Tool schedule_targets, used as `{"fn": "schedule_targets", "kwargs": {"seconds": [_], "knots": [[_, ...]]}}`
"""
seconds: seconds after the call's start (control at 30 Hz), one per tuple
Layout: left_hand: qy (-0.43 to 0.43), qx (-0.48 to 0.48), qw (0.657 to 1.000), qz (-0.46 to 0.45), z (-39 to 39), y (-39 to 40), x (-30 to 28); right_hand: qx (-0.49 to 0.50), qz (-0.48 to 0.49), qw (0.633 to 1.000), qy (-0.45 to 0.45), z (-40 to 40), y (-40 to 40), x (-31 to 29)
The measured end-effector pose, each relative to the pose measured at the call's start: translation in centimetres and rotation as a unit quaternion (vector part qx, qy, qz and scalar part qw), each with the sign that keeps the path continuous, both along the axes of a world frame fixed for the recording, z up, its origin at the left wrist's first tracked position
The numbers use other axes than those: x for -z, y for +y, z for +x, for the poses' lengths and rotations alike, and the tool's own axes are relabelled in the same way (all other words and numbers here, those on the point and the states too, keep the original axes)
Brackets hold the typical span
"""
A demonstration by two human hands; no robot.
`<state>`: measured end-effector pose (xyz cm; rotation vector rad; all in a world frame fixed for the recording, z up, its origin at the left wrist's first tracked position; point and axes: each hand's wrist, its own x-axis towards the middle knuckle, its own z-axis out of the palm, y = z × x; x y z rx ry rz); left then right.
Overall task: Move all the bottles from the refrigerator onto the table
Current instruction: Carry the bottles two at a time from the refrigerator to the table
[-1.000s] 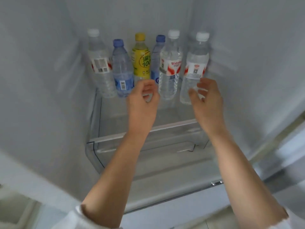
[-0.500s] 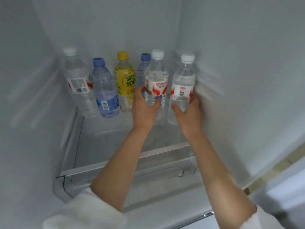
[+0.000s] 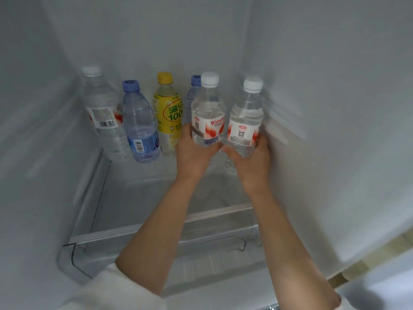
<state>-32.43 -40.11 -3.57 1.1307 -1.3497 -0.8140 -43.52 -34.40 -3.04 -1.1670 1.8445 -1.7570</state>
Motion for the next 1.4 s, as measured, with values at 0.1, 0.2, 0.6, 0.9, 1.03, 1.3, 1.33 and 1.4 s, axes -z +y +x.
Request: {"fn": "schedule_targets", "kwargs": {"seconds": [0.1, 0.2, 0.6, 0.9, 1.03, 1.3, 1.33, 1.4], "knots": [[0.022, -0.020, 1.000, -0.012, 0.0, 1.0, 0.1, -0.002, -0.019, 0.999, -0.032, 0.1, 0.5, 0.1], [0.037, -0.043, 0.998, -0.029, 0.3, 2.3, 0.3, -0.002, -0.045, 0.997, -0.066, 0.6, 1.3, 0.3], [0.127, -0.056, 0.987, -0.083, 3.7, 10.2, -2.3, -0.005, -0.112, 0.994, -0.018, 2.7, 9.4, -1.9], [0.111, 0.051, 0.992, -0.026, 10.4, 21.5, -1.0, 0.063, -0.089, 0.994, -0.016, 9.6, 21.7, -0.3], [0.070, 0.117, 0.990, -0.021, 13.5, 26.8, 0.3, 0.085, -0.054, 0.994, -0.036, 12.6, 28.3, 1.4], [-0.018, 0.270, 0.961, 0.055, 15.3, 36.5, 5.5, 0.163, 0.078, 0.982, -0.056, 14.8, 42.5, 7.0], [-0.036, 0.287, 0.955, 0.068, 15.1, 37.8, 6.4, 0.175, 0.094, 0.978, -0.062, 14.9, 44.4, 7.7], [-0.075, 0.320, 0.939, 0.097, 14.9, 40.4, 8.0, 0.197, 0.133, 0.968, -0.080, 15.1, 47.9, 9.0]]}}
